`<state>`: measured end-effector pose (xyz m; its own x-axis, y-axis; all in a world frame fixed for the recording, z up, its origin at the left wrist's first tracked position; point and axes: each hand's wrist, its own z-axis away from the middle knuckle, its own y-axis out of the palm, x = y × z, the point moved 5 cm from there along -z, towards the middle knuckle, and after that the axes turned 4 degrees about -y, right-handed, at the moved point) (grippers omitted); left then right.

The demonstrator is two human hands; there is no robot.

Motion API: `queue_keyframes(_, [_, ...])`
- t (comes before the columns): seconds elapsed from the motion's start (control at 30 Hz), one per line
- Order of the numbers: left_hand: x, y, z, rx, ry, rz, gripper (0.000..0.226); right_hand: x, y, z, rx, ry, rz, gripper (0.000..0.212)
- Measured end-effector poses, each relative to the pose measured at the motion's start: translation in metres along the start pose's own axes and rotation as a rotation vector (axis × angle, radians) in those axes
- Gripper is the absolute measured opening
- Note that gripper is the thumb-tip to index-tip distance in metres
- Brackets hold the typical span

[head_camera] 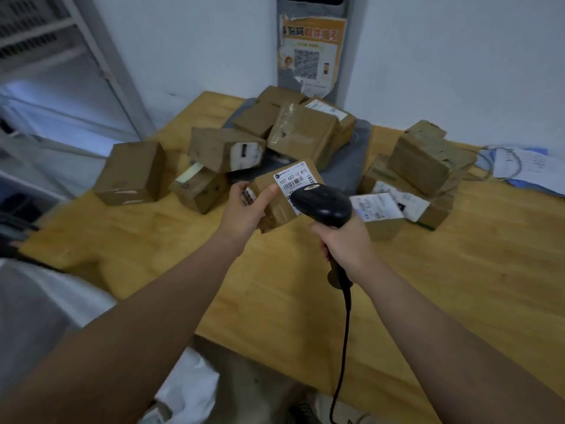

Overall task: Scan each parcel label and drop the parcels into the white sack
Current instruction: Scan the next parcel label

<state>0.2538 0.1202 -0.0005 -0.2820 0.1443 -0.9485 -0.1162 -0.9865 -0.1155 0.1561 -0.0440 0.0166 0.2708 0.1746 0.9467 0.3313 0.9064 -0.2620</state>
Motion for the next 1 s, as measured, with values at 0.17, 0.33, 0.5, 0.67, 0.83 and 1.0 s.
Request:
queue_keyframes(0.17, [0.034,-0.110,0.041,-0.107,-0.020,0.034,0.035,-0.008,0.104,0.047,0.210,0.030,-0.023,0.031])
queue_keyframes(0.33, [0.092,-0.237,0.093,-0.227,-0.088,-0.040,0.030,-0.031,0.216,0.105,0.393,0.061,-0.020,0.037])
queue_keyframes(0.5, [0.152,-0.334,0.138,-0.336,-0.154,-0.188,0.027,-0.061,0.297,0.155,0.479,0.130,0.031,0.037])
queue_keyframes(0.67, [0.202,-0.385,0.150,-0.330,-0.249,-0.475,0.064,-0.089,0.337,0.177,0.488,0.197,0.104,0.028])
queue_keyframes(0.83, [0.258,-0.389,0.135,-0.236,-0.242,-0.888,0.066,-0.123,0.353,0.186,0.480,0.277,0.188,0.029])
queue_keyframes(1.0, [0.309,-0.386,0.102,-0.249,-0.256,-1.007,0.067,-0.150,0.367,0.176,0.442,0.279,0.287,0.025])
